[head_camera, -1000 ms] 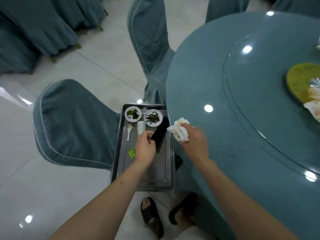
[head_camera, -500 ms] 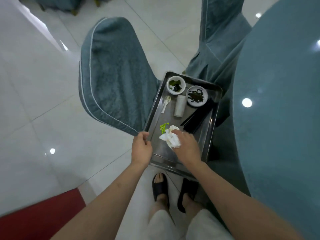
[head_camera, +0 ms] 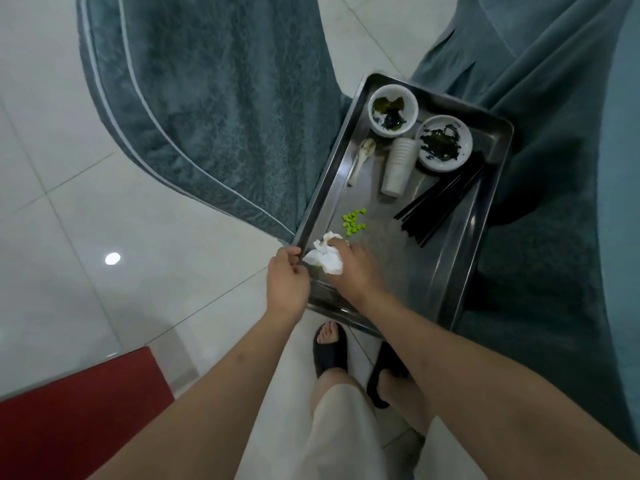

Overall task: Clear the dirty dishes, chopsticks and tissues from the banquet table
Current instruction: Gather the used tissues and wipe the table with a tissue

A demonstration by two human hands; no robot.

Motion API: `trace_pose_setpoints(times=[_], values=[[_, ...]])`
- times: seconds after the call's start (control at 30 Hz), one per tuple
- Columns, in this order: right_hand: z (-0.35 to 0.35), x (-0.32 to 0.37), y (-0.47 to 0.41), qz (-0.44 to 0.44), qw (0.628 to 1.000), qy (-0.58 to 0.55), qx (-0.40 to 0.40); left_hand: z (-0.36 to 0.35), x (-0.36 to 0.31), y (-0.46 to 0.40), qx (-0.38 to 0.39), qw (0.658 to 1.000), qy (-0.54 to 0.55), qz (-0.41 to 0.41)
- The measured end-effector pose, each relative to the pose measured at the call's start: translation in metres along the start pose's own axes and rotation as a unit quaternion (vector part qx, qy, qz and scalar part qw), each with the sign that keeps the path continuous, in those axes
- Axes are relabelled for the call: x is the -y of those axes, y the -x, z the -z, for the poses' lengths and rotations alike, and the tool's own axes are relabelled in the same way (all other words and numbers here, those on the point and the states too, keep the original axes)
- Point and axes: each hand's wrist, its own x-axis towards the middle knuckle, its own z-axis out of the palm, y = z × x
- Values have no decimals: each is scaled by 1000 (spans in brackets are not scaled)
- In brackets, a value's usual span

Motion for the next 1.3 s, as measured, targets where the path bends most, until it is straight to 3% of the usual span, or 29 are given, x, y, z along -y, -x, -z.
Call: trace_pose_setpoints(times=[0.23, 0.57, 1.0, 1.3], values=[[-20, -7, 2, 10, 999, 24, 42, -3, -3, -9, 5, 1000, 4, 9], [32, 21, 27, -18, 995, -42, 90, 23, -47, 11, -3, 1000, 3, 2], [157, 67, 79, -28, 991, -104, -82, 47, -145, 56, 22, 994, -15, -106], [259, 63, 154, -58, 957, -122, -258, 9, -237, 133, 121, 976, 2, -180]])
